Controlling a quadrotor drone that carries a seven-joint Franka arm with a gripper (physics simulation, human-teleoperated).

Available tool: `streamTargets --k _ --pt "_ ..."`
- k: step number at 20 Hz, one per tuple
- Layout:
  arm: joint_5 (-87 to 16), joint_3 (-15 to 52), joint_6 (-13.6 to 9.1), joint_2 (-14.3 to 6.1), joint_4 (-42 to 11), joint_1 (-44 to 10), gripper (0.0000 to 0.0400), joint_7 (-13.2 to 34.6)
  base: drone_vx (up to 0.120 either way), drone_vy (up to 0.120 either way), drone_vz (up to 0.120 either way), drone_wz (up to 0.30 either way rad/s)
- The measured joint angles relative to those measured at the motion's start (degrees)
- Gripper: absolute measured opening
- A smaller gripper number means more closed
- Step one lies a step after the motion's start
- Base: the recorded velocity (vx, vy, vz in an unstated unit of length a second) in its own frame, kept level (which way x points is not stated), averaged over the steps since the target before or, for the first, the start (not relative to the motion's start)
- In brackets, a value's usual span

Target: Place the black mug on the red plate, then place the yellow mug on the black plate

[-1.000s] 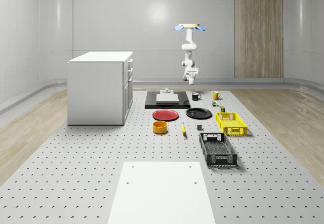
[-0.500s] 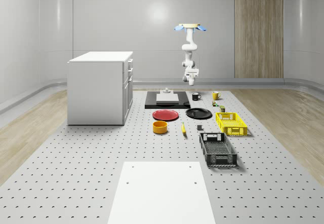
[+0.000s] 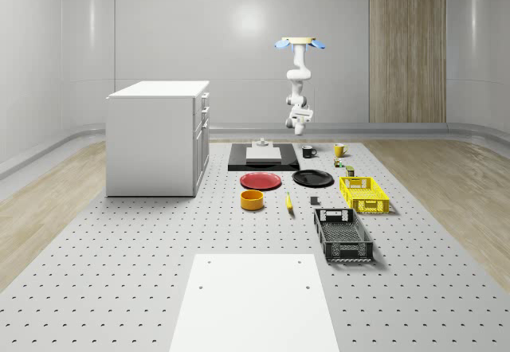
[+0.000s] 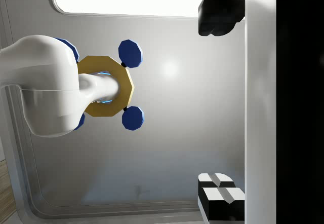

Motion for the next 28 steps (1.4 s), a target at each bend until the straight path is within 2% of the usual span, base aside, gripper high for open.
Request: streamTargets --k 2,5,9,12,15,18,21,25,28 --pt "-2.9 2.0 0.1 -0.1 -0.4 -0.6 0.0400 0.4 0.000 0.000 0.000 0.000" --pt "-9.4 6.6 0.4 -0.5 -1.6 -2.1 0.0400 1.3 0.000 0.000 -0.120 0.000" --pt "-24.1 16.6 1.2 -1.6 -6.2 -5.5 0.0400 3.7 0.000 0.000 -0.120 0.000" --pt "-40.5 27.0 1.9 -3.3 -13.9 -9.6 0.0400 7.2 0.000 0.000 -0.120 0.000" --pt "-59.9 38.0 1.9 -5.7 -24.8 -15.5 0.0400 13.0 0.000 0.000 -0.120 0.000" --pt "-78.2 47.2 -0.2 -8.2 -35.2 -23.7 0.0400 20.5 0.000 0.000 -0.120 0.000" --pt "-91.5 54.1 -4.1 -10.5 -41.8 -33.1 0.0400 27.8 0.000 0.000 -0.120 0.000" --pt "-101.1 59.8 -9.0 -13.3 -45.8 -43.5 0.0400 35.0 0.000 0.000 -0.120 0.000" --pt "-104.4 62.4 -11.3 -15.0 -46.9 -48.8 0.0400 38.5 0.000 0.000 -0.120 0.000"
